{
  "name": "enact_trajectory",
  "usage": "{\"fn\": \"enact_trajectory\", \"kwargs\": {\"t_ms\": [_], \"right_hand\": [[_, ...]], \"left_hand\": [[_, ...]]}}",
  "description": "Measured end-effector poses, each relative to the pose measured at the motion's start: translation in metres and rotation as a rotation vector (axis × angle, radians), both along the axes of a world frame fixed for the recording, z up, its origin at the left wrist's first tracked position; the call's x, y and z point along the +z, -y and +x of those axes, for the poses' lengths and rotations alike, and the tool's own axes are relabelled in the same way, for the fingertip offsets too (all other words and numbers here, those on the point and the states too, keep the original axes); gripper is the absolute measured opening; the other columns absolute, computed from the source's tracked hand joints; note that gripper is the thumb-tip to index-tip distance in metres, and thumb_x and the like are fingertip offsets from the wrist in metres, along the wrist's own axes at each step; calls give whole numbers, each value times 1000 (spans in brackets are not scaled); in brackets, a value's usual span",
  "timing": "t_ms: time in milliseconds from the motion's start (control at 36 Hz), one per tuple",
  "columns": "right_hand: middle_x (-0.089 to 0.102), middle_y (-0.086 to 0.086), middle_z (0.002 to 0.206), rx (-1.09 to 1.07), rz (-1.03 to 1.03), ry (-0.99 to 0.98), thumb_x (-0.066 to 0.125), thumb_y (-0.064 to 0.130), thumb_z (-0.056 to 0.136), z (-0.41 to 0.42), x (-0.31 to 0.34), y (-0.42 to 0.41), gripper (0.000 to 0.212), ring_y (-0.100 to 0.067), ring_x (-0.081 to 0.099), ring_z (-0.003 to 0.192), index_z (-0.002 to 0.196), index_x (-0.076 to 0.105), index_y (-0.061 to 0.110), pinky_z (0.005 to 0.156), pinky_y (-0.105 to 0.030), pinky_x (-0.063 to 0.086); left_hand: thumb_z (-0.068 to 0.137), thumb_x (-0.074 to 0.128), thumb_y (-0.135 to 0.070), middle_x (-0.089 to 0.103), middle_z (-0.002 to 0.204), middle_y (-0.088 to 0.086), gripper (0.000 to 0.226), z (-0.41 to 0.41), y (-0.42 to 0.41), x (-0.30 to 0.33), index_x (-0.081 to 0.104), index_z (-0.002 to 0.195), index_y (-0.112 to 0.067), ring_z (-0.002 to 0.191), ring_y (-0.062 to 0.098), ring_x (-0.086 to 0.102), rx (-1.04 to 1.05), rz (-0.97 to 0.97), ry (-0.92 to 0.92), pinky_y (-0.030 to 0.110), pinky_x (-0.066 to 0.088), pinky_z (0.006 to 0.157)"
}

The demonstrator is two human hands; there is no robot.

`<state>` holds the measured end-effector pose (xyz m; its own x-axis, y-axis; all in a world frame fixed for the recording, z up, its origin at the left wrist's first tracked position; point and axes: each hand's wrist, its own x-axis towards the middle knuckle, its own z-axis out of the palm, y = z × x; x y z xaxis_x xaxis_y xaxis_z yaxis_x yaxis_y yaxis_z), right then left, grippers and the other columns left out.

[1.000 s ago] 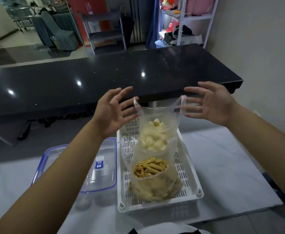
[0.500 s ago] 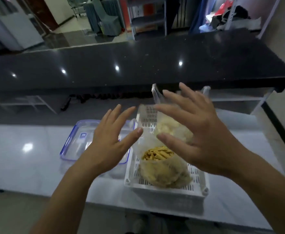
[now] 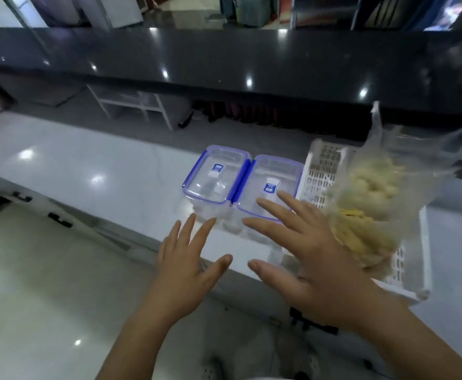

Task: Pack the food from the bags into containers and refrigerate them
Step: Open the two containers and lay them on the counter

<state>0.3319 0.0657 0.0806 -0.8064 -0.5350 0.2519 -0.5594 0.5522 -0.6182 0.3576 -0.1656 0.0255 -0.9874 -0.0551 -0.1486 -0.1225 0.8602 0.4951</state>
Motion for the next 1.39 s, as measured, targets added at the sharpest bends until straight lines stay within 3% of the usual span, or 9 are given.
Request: {"fn": "enact_trajectory", "kwargs": {"t_ms": [111, 306, 417, 583, 861, 1056, 1167, 1306, 1389], "right_hand": [[30, 17, 159, -141, 62, 107, 51, 60, 89, 16, -32, 42, 57, -10, 11, 153, 142, 49, 41, 123, -43, 12], [38, 9, 156, -313, 140, 204, 55, 56, 85, 49, -81, 99, 54, -20, 19, 152, 136, 56, 39, 122, -45, 15], [36, 7, 158, -360, 197, 229, 54, 58, 84, 56, -84, 117, 57, -20, 16, 153, 138, 55, 39, 121, -51, 17], [27, 18, 155, -410, 313, 240, 52, 62, 86, 41, -74, 119, 60, -19, 14, 153, 142, 49, 41, 121, -44, 12], [5, 9, 168, -424, 497, 333, 45, 67, 92, -64, -94, 116, 70, -18, -11, 154, 154, 20, 47, 124, -45, -4], [-4, 6, 169, -466, 594, 385, 53, 75, 83, -145, -121, 119, 92, -24, -17, 153, 155, 4, 47, 121, -55, -6], [-14, 3, 168, -501, 670, 415, 50, 86, 75, -176, -138, 111, 106, -28, -18, 152, 153, -10, 50, 120, -61, -4], [-41, 5, 156, -484, 694, 365, 30, 98, 68, -183, -157, 112, 107, -32, -33, 147, 144, -31, 54, 111, -66, -19], [-38, 1, 159, -490, 723, 293, 24, 98, 67, -183, -164, 119, 106, -34, -33, 146, 147, -28, 52, 109, -68, -21]], "left_hand": [[91, 46, -68, -8, 168, -15, 74, 23, 42, -19, 11, 154, -53, 153, 8, -18, -15, 43, 5, 40, -5, 124], [91, 48, -68, -13, 169, -11, 78, 39, 99, -53, 3, 154, -54, 153, 12, -17, -153, -23, 18, 40, -5, 124], [90, 46, -70, -15, 169, -10, 82, 27, 117, -62, 1, 156, -51, 154, 16, -17, -218, -47, 23, 44, -3, 126], [90, 46, -69, -17, 168, -10, 83, -19, 133, -62, -2, 155, -52, 152, 14, -21, -306, -34, 17, 43, -8, 123], [90, 44, -75, -17, 169, -3, 90, -146, 120, -65, -7, 157, -44, 155, 28, -16, -454, -267, 18, 51, -4, 123], [77, 66, -74, -17, 169, 0, 117, -224, 98, -86, -14, 157, -41, 154, 32, -18, -581, -420, 58, 55, -5, 122], [74, 63, -80, -18, 169, -1, 121, -246, 96, -101, -21, 153, -45, 154, 31, -21, -657, -422, 28, 58, -7, 122], [75, 55, -85, -17, 169, -5, 114, -252, 113, -111, -24, 150, -50, 154, 26, -22, -690, -377, -32, 59, -1, 124], [76, 52, -85, -18, 168, -8, 111, -255, 129, -112, -26, 148, -53, 154, 24, -23, -695, -355, -28, 60, 1, 124]]}}
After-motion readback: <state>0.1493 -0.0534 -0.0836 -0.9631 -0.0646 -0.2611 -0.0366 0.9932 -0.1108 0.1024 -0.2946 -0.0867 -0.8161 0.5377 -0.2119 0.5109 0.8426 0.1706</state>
